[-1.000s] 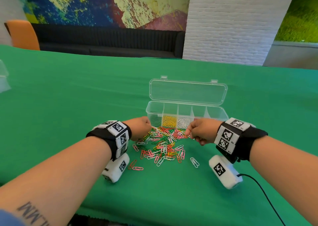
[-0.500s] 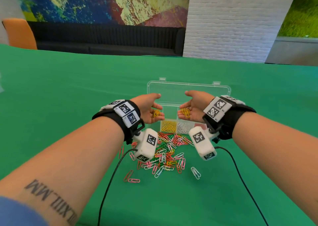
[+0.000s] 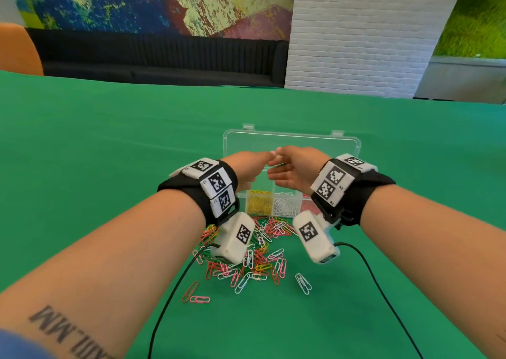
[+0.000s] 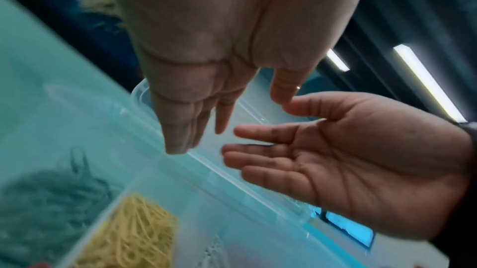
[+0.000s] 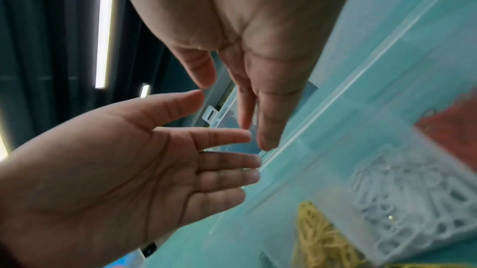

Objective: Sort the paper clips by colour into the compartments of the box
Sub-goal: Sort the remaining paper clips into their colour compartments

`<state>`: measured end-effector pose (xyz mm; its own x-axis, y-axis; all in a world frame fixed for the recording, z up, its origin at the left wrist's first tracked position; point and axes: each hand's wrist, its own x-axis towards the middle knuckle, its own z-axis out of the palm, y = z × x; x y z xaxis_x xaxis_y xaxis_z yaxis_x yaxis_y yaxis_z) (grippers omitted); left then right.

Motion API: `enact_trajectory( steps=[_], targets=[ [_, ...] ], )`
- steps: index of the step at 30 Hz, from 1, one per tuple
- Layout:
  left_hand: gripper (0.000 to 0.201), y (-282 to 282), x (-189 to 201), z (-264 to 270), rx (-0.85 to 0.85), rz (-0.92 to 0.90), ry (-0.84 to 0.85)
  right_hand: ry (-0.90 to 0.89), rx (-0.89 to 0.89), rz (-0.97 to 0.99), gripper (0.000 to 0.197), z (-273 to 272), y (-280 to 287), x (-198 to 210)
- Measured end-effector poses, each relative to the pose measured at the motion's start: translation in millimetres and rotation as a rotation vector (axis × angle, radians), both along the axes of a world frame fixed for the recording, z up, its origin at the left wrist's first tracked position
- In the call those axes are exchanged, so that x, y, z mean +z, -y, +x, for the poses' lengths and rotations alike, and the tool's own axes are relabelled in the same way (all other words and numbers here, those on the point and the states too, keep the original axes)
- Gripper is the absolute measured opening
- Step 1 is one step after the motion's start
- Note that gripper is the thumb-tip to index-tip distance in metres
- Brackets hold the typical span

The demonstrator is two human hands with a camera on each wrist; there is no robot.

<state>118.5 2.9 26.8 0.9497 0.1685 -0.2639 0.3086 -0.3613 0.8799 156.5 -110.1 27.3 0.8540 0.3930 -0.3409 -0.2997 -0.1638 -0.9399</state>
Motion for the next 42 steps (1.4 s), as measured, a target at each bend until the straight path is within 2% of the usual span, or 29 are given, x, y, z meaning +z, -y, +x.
enact_trajectory(
  steps=[2,4,6,10,14,21,24,28,31,36,39,42],
  targets=[
    [0.040,-2,1,-11,-0.121,0.251,0.063,0.118,0.020,-0.110,0.021,-4,15,0],
    [0.020,-6,1,-25,-0.228,0.408,0.113,0.205,0.104,-0.240,0.023,-10,35,-4],
    [0.010,-8,-2,-42,-0.342,0.520,0.131,0.284,0.210,-0.419,0.023,-18,57,-12],
    [0.007,2,-15,-68,-0.555,0.774,0.059,0.463,0.368,-0.848,0.019,-34,81,-34],
    [0.008,21,-30,-73,-0.593,0.887,0.025,0.611,0.441,-1.048,0.006,-43,75,-46],
    [0.025,42,-48,-64,-0.545,0.929,-0.054,0.706,0.504,-1.161,0.029,-41,55,-55],
    [0.025,42,-54,-60,-0.534,0.938,-0.055,0.743,0.516,-1.155,0.024,-40,55,-57],
    [0.024,37,-54,-57,-0.504,0.930,-0.075,0.789,0.557,-1.180,0.006,-40,53,-56],
    [0.020,35,-55,-55,-0.491,0.920,-0.093,0.776,0.551,-1.211,0.025,-40,52,-56],
    [0.005,34,-61,-52,-0.474,0.952,-0.107,0.766,0.482,-1.142,0.031,-45,50,-54],
    [0.008,32,-58,-53,-0.457,0.955,-0.085,0.764,0.474,-1.091,0.032,-46,51,-53],
    [0.016,26,-52,-55,-0.391,0.884,-0.038,0.773,0.482,-1.049,0.033,-45,50,-54]
  ],
)
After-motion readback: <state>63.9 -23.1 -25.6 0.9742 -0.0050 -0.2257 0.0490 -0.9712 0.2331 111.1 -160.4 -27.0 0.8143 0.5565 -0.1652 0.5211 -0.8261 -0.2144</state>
